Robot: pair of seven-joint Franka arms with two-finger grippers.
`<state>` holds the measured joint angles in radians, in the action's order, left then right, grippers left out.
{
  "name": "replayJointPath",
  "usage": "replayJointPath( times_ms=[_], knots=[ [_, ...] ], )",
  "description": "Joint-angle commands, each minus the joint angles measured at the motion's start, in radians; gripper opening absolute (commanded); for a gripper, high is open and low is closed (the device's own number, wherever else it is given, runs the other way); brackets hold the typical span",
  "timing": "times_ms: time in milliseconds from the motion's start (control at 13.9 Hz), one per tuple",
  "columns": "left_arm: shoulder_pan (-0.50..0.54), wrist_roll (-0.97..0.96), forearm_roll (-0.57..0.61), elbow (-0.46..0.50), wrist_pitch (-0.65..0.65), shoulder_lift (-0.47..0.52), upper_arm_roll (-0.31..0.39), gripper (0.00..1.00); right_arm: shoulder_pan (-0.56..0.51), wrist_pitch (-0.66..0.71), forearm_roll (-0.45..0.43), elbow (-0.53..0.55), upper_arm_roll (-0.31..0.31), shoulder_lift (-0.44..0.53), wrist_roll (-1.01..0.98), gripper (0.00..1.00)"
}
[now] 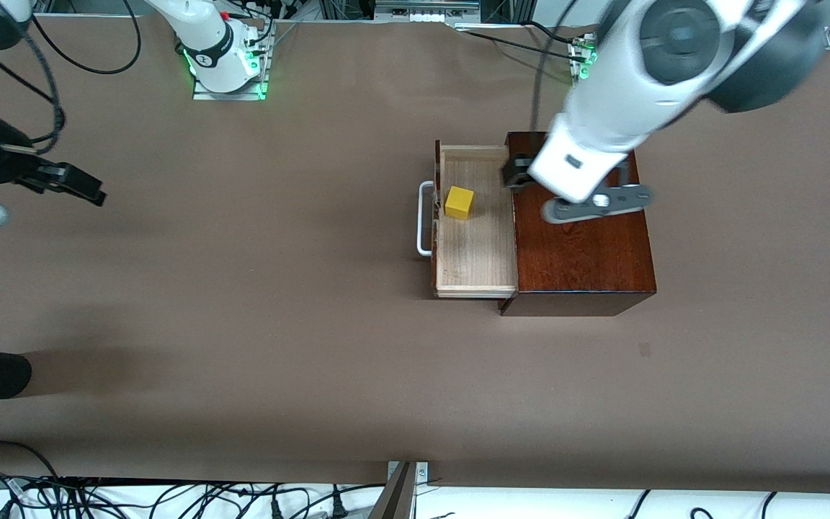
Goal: Open drawer, take yellow block, close drawer
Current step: 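Release the handle and raise the left gripper away from the drawer, then reach the right gripper over the yellow cube while the left gripper withdraws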
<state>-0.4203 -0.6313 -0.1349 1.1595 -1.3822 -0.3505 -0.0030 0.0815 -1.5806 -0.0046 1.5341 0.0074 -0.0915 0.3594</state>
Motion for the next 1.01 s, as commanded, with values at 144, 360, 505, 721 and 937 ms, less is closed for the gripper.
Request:
replayJointPath(
  times_ms=[144,360,505,721,937],
  knots=[
    [0.201,0.254,0.014,0.181,0.019,0.195,-0.017,1.0,0.087,-0.001,0.009,-0.005,0.083,0.007,0.428,1.0],
    [0.274,0.358,0.081,0.297,-0.007,0.301,-0.02,1.0,0.225,-0.03,0.021,-0.005,0.083,-0.019,0.736,1.0],
    [0.305,0.378,0.103,0.395,-0.056,0.369,-0.02,1.0,0.323,-0.093,0.02,-0.005,0.083,-0.04,0.977,1.0],
    [0.342,0.415,0.104,0.493,-0.138,0.416,-0.019,1.0,0.464,-0.197,0.02,-0.005,0.083,-0.083,1.362,1.0],
    [0.38,0.415,0.116,0.49,-0.175,0.389,-0.017,1.0,0.588,-0.287,0.015,-0.005,0.083,-0.152,1.721,1.0]
  ],
)
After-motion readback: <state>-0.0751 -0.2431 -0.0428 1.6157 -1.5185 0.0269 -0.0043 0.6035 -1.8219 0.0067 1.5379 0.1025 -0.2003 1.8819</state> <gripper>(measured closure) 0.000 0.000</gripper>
